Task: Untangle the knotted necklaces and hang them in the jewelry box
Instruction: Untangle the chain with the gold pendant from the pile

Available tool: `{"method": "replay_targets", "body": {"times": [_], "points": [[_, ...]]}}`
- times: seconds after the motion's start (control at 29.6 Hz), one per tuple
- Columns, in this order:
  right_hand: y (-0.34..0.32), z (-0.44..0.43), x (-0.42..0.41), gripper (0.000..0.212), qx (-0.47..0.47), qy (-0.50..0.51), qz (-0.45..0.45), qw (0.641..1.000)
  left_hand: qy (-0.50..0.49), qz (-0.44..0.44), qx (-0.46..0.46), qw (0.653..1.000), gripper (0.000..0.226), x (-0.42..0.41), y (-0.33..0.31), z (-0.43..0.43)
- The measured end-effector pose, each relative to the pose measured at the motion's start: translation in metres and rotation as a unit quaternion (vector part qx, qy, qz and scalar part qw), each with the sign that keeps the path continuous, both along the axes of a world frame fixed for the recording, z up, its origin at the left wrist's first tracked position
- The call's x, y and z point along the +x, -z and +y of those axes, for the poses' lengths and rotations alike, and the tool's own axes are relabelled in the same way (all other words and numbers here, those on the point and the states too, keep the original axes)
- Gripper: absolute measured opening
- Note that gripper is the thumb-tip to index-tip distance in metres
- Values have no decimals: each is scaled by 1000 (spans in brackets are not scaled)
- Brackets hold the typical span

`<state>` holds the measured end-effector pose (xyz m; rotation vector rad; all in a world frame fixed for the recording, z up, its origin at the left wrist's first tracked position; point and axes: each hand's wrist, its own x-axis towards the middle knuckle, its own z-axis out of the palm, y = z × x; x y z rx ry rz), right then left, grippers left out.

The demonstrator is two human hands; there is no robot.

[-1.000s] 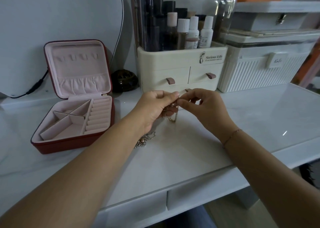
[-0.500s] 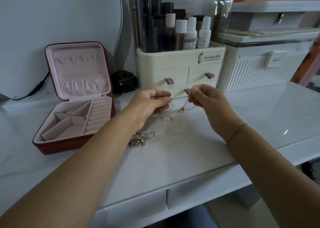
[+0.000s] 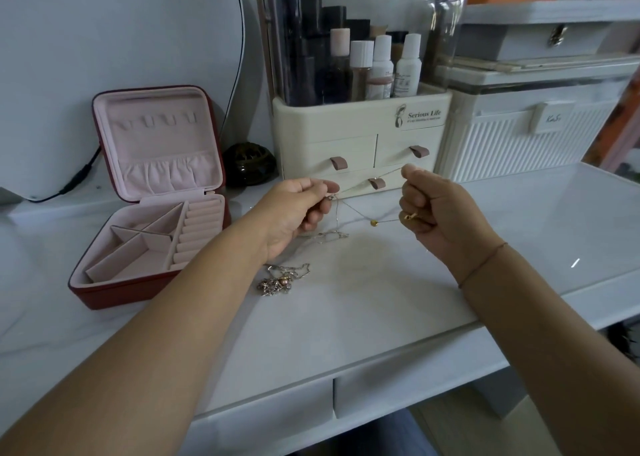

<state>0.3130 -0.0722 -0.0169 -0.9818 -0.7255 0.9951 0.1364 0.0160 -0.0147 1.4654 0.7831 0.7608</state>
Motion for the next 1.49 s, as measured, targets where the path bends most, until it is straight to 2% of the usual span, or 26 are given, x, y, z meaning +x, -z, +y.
{"method": "replay_targets", "body": {"times": [0.14, 0.34, 0.57, 0.78, 1.01, 1.15, 1.28, 1.39, 1.49], "points": [[2, -1, 5, 29, 19, 58, -4, 998, 10, 52, 50, 997, 24, -4, 1, -1], [2, -2, 9, 19, 34, 158, -20, 987, 14, 53, 34, 998, 39, -5, -4, -1], [1, -4, 10, 32, 44, 164, -27, 985, 12, 86, 47, 995, 23, -8, -7, -4], [0, -6, 11, 30, 40, 202, -29, 978, 39, 92, 56, 993, 23, -11, -9, -5], [0, -8, 16, 27, 26, 264, -48, 963, 10, 97, 47, 994, 22, -12, -9, -3], [2, -8, 19, 21, 31, 290, -45, 955, -21, 154, 89, 984, 23, -12, -9, -2], [3, -11, 29, 17, -6, 348, -39, 937, -29, 190, 115, 974, 24, -14, -11, -2], [4, -16, 41, 17, -50, 326, -70, 942, -49, 192, 129, 972, 23, -18, -13, 1], [4, -26, 57, 13, -89, 253, -157, 951, -95, 204, 171, 959, 20, -23, -13, 8]]}}
